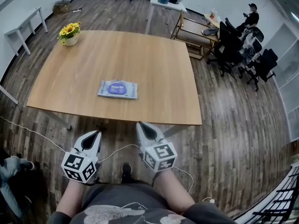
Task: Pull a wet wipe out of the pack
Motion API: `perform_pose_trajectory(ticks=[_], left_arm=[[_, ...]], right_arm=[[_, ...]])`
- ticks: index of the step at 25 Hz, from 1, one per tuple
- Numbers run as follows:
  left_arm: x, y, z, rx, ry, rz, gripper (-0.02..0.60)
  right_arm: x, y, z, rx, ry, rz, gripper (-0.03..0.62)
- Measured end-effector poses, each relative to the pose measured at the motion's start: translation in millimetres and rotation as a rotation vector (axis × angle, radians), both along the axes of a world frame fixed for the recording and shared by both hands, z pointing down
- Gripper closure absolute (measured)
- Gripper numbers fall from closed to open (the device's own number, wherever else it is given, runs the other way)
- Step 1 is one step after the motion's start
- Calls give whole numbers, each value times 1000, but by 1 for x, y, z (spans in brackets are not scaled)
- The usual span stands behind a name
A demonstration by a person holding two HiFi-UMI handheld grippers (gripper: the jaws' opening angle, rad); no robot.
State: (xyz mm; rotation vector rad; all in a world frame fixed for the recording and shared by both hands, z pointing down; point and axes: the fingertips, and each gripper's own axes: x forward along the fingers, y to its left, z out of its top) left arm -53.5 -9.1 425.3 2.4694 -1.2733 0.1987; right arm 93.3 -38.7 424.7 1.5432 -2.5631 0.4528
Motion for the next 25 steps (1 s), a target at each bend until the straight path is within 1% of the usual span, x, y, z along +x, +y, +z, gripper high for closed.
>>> perform_pose_trajectory(ticks=[5, 7, 10, 15, 19, 22, 25], left_arm=[[8, -26, -2, 5, -16, -47, 563], [11, -34, -4, 3, -28, -50, 563], [18, -46, -9, 9, -51, -50, 563], [20, -71, -5, 6, -72, -31, 563], [22, -95, 4, -6, -72, -13, 563], [24, -118, 12, -18, -83, 11, 563], [21, -145, 21, -31, -82, 19, 563]], right_arm=[[11, -22, 4, -15, 12, -28, 605], [12, -27, 2, -16, 13, -44, 605], [20, -35, 3, -24, 15, -42, 605], [19, -48, 5, -23, 9, -43, 605], [22, -65, 14, -36, 18, -29, 605], [28, -85, 17, -51, 27, -2, 605], [24, -111, 19, -59, 52, -1, 605]])
